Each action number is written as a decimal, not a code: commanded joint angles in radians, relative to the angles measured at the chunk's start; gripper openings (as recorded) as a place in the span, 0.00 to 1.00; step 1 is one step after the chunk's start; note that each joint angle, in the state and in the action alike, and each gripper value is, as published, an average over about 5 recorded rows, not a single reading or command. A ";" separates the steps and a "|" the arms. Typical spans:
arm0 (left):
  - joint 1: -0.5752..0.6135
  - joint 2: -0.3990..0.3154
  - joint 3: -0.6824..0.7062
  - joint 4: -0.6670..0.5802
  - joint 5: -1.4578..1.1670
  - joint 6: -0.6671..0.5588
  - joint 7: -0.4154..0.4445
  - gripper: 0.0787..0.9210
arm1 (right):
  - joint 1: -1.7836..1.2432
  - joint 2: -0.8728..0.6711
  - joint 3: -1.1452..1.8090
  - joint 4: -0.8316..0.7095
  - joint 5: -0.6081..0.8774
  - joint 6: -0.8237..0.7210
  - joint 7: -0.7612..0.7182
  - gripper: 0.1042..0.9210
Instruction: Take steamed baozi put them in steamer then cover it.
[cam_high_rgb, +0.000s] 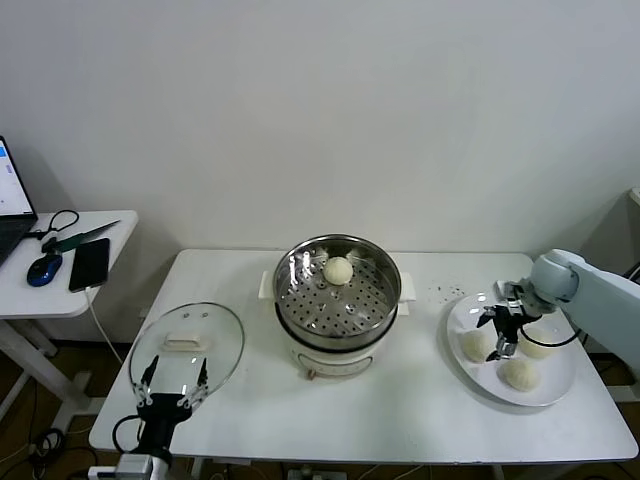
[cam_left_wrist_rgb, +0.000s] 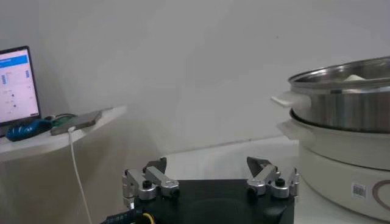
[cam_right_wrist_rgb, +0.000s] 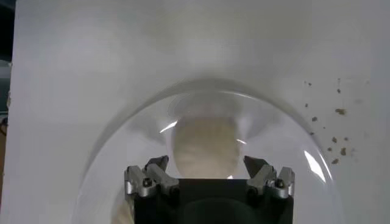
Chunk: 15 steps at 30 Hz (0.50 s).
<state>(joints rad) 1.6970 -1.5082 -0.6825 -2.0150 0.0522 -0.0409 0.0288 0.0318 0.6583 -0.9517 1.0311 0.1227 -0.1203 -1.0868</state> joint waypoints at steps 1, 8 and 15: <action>0.001 0.000 0.000 0.001 0.001 -0.001 0.000 0.88 | -0.049 0.036 0.040 -0.046 -0.022 -0.001 -0.005 0.88; 0.004 0.001 0.001 0.000 0.001 -0.002 0.000 0.88 | -0.043 0.055 0.045 -0.065 -0.033 0.011 -0.009 0.86; 0.008 0.001 0.001 -0.001 0.001 -0.004 0.000 0.88 | -0.037 0.057 0.048 -0.073 -0.034 0.014 -0.017 0.75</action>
<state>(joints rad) 1.7047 -1.5081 -0.6818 -2.0154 0.0527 -0.0447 0.0285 0.0079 0.7001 -0.9111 0.9735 0.0978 -0.1058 -1.1035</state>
